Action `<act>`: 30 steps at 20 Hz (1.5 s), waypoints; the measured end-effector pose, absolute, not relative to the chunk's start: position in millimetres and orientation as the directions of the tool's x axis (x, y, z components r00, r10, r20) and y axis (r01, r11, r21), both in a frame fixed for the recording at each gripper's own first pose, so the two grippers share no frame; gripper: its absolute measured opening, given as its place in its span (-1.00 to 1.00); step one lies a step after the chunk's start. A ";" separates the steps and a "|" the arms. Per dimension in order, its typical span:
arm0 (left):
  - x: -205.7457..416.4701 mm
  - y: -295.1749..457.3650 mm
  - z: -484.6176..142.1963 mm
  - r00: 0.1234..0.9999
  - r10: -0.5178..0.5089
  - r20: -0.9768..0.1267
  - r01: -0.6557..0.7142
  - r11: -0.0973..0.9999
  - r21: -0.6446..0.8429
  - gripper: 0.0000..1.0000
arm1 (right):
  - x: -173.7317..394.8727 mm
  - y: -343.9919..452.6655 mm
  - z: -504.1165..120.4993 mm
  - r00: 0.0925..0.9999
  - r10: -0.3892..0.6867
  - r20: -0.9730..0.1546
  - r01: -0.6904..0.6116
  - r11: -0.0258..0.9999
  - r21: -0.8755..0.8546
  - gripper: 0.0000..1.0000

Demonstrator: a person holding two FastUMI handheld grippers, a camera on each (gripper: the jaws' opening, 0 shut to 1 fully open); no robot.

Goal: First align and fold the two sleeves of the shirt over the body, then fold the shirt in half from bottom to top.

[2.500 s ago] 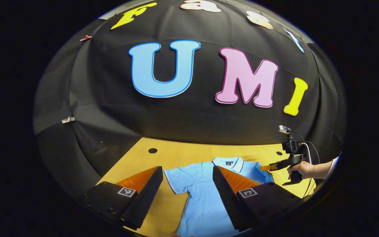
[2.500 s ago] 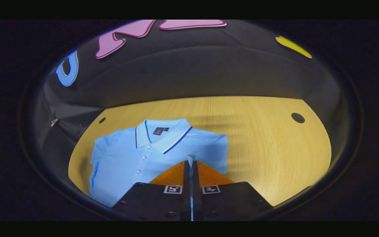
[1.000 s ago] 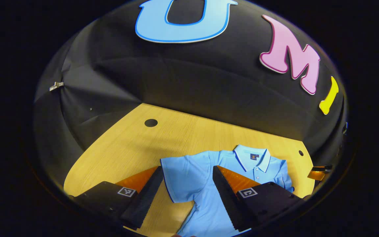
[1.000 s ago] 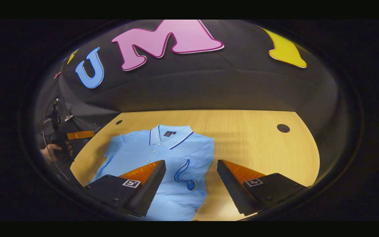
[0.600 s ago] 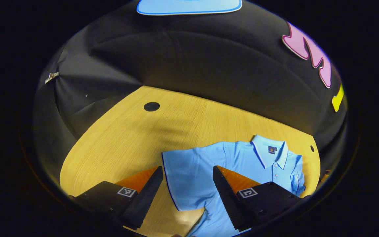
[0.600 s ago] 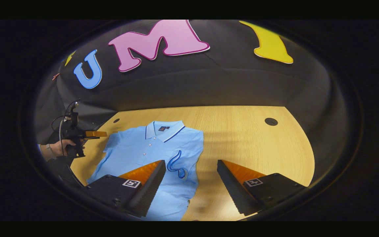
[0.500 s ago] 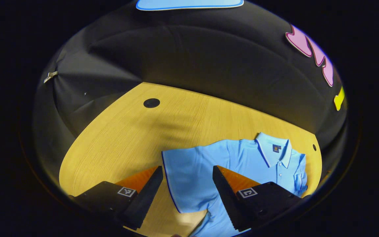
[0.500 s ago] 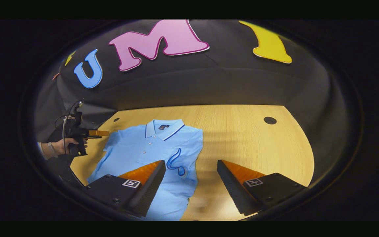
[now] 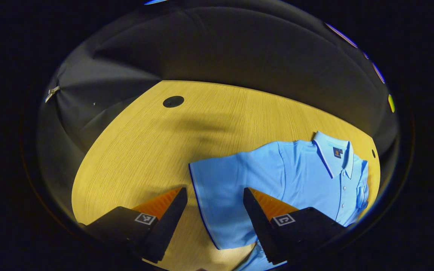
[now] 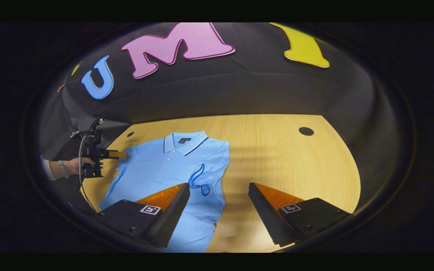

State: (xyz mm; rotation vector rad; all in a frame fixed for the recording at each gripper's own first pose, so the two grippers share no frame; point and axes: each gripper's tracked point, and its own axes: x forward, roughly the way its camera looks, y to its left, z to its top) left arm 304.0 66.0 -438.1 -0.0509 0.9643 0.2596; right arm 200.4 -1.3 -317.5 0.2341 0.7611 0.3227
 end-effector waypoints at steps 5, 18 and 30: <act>316.7 42.5 -436.7 0.574 0.133 -0.808 -0.161 0.986 0.049 -0.82 | 199.0 4.4 -315.6 0.680 0.378 -0.628 -0.200 0.920 0.337 0.96; 317.6 -88.8 -381.7 0.615 -0.218 -0.758 0.219 0.970 -0.102 -0.87 | 197.6 11.7 -308.8 0.691 0.384 -0.612 -0.207 0.917 0.341 0.96; 275.0 -110.3 -405.2 0.459 -0.240 -0.855 0.260 0.957 -0.128 0.92 | 154.3 -3.5 -331.8 0.650 0.384 -0.656 -0.152 0.911 0.383 0.96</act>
